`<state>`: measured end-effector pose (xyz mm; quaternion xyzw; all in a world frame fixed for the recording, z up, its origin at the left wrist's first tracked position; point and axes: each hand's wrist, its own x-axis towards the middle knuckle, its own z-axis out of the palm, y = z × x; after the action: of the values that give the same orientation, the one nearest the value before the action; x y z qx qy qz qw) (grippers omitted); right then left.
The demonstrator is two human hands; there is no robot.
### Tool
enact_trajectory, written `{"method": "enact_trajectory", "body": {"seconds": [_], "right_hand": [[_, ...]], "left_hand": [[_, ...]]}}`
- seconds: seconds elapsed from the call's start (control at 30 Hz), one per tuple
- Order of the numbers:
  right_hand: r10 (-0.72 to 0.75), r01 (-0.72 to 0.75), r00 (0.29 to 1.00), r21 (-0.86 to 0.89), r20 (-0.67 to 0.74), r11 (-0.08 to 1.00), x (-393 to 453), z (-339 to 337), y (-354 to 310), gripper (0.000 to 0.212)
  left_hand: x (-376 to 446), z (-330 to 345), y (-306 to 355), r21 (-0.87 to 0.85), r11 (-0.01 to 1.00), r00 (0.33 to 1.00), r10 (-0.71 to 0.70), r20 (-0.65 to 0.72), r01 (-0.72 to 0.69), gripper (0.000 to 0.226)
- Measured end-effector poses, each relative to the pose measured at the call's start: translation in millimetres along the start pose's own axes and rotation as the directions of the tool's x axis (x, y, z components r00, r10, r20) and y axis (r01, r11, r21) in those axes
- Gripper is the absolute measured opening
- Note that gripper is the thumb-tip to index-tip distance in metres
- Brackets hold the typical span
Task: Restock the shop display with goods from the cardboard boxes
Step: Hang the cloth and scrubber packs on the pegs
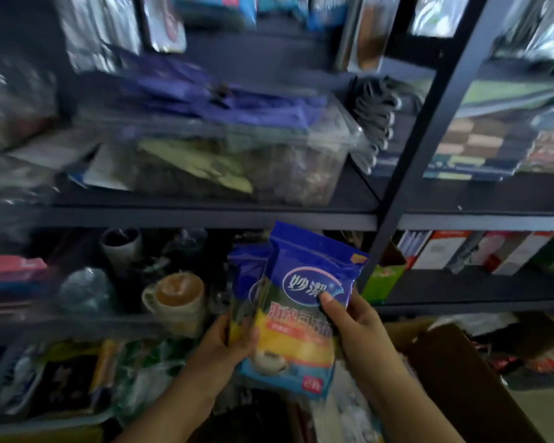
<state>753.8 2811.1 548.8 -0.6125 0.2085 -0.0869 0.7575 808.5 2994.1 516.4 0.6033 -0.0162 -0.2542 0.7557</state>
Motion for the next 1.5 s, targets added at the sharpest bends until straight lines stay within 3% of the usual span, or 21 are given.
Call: {"method": "enact_trajectory", "body": {"seconds": [0.13, 0.2, 0.3, 0.37, 0.47, 0.53, 0.57, 0.63, 0.67, 0.83, 1.0, 1.03, 1.13, 1.2, 1.33, 1.5], "right_hand": [[-0.025, 0.025, 1.000, 0.087, 0.006, 0.996, -9, 50, -15, 0.039], [-0.047, 0.046, 0.999, 0.123, 0.001, 0.991, -12, 67, -25, 0.030], [-0.076, 0.075, 0.997, 0.106, 0.008, 0.992, -16, 81, -46, 0.024], [-0.128, 0.128, 0.992, 0.056, 0.001, 0.990, -15, 82, -63, 0.024], [-0.210, 0.210, 0.977, -0.009, 0.023, 0.978, -13, 79, -98, 0.027], [-0.263, 0.267, 0.962, -0.043, 0.073, 0.963, -9, 77, -125, 0.027], [-0.289, 0.295, 0.953, -0.061, 0.095, 0.953, -7, 76, -139, 0.025], [-0.342, 0.354, 0.931, -0.089, 0.130, 0.931, 3, 76, -165, 0.024], [-0.366, 0.381, 0.920, -0.101, 0.139, 0.919, 7, 77, -177, 0.023], [-0.443, 0.467, 0.879, -0.125, 0.176, 0.875, 30, 95, -227, 0.018], [-0.497, 0.538, 0.830, -0.130, 0.253, 0.833, 49, 127, -269, 0.023], [-0.507, 0.550, 0.817, -0.109, 0.276, 0.828, 50, 135, -277, 0.028], [-0.569, 0.619, 0.758, -0.075, 0.318, 0.782, 59, 155, -298, 0.073], [-0.613, 0.671, 0.719, -0.094, 0.327, 0.736, 59, 167, -310, 0.065], [-0.569, 0.618, 0.759, -0.076, 0.318, 0.782, 59, 186, -333, 0.039], [-0.563, 0.608, 0.764, -0.061, 0.315, 0.791, 67, 201, -355, 0.040]], "left_hand": [[-17, -38, 42, 0.059, 0.989, 0.984, 0.140, -0.110, -0.134, 0.055], [-24, -59, 61, 0.158, 0.980, 0.982, 0.141, -0.126, -0.120, 0.042], [-29, -76, 84, 0.234, 0.957, 0.970, 0.204, -0.134, -0.169, 0.038], [-30, -76, 99, 0.224, 0.941, 0.957, 0.277, -0.082, -0.253, 0.064], [-33, -68, 128, 0.125, 0.961, 0.961, 0.260, -0.096, -0.247, 0.067], [-27, -65, 143, 0.081, 0.962, 0.958, 0.270, -0.099, -0.263, 0.088], [-24, -62, 150, 0.072, 0.960, 0.952, 0.279, -0.127, -0.272, 0.080], [-21, -56, 169, 0.053, 0.944, 0.923, 0.329, -0.200, -0.325, 0.032], [-21, -52, 178, 0.062, 0.936, 0.911, 0.351, -0.216, -0.346, 0.023], [-16, -46, 216, 0.170, 0.866, 0.804, 0.499, -0.323, -0.470, 0.022], [-21, -52, 256, 0.219, 0.804, 0.733, 0.594, -0.333, -0.552, 0.022], [-21, -56, 264, 0.231, 0.793, 0.719, 0.609, -0.335, -0.564, 0.020], [-21, -68, 285, 0.272, 0.779, 0.713, 0.627, -0.315, -0.565, 0.016], [-20, -77, 298, 0.281, 0.778, 0.714, 0.628, -0.309, -0.562, 0.015], [-16, -95, 318, 0.316, 0.783, 0.725, 0.618, -0.305, -0.535, 0.015], [-13, -111, 337, 0.307, 0.781, 0.731, 0.620, -0.284, -0.543, 0.020]]}}
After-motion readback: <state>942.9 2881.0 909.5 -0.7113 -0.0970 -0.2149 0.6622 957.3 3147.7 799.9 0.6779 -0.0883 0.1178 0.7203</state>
